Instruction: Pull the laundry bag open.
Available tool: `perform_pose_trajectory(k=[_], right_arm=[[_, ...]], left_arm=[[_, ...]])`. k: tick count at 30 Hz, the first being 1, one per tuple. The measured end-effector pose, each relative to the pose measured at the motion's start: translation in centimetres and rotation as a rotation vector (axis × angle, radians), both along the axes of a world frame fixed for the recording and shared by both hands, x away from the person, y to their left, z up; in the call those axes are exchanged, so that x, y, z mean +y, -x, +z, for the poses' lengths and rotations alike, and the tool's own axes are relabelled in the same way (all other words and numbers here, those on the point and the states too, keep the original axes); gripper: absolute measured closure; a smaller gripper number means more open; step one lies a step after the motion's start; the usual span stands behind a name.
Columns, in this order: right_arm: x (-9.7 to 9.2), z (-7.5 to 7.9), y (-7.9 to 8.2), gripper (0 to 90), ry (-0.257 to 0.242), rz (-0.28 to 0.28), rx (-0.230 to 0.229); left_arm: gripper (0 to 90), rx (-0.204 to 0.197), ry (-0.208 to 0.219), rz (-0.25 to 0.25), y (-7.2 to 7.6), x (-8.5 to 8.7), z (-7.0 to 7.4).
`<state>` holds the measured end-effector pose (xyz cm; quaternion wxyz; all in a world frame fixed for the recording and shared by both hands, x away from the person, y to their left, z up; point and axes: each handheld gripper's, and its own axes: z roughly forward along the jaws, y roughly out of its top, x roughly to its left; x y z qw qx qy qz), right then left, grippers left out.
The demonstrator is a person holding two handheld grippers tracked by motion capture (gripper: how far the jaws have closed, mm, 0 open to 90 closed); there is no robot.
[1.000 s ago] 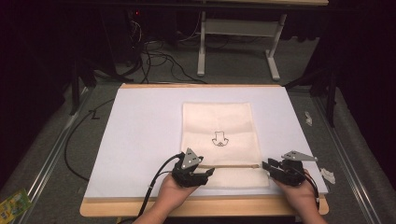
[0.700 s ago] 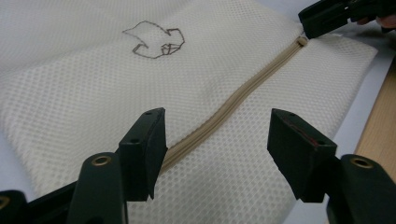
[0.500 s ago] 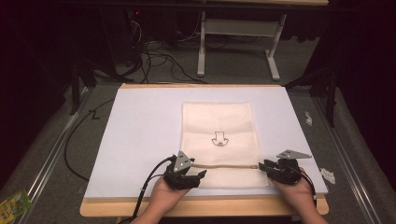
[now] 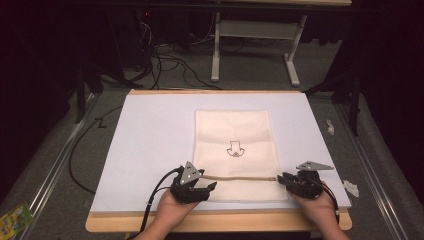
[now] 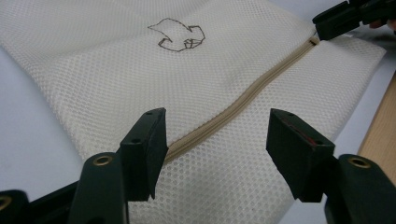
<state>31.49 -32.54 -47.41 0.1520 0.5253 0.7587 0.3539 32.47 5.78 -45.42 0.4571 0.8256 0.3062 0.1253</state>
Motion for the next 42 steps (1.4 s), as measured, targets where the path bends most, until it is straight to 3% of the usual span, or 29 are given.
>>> perform_pose_trajectory(k=[4, 7, 16, 19, 26, 29, 35, 42], right_arm=[[0.2, 0.0, 0.1, 74.7, 0.016, 0.007, -0.01], [0.3, 0.0, 0.1, 76.9, 0.022, 0.007, -0.007], [0.5, 0.1, 0.2, 83.6, 0.051, 0.041, -0.027], [0.5, 0.1, 0.2, 84.4, 0.054, 0.049, -0.032], [0.5, 0.9, 0.5, 85.3, 0.05, 0.065, -0.08], [0.6, 1.4, 0.8, 85.4, 0.037, 0.078, -0.095], [0.7, 1.8, 1.0, 85.4, 0.03, 0.079, -0.13], [0.6, 2.2, 1.2, 85.4, 0.018, 0.074, -0.164]], left_arm=[[39.2, -0.024, -0.005, -0.007, 0.3, -0.3, 0.4], [41.6, 0.004, 0.018, -0.018, 0.3, -0.6, 0.4], [41.6, 0.036, -0.004, -0.062, 0.4, -2.5, -0.2], [47.6, 0.04, 0.013, -0.069, 0.5, -2.8, 0.0], [50.7, 0.057, 0.056, -0.127, 0.7, -4.4, 1.0], [52.1, 0.067, 0.079, -0.141, 0.3, -5.4, 1.1], [55.9, 0.075, 0.08, -0.17, -0.5, -8.2, 1.1], [57.8, 0.125, 0.094, -0.185, -1.6, -12.0, 0.4]])
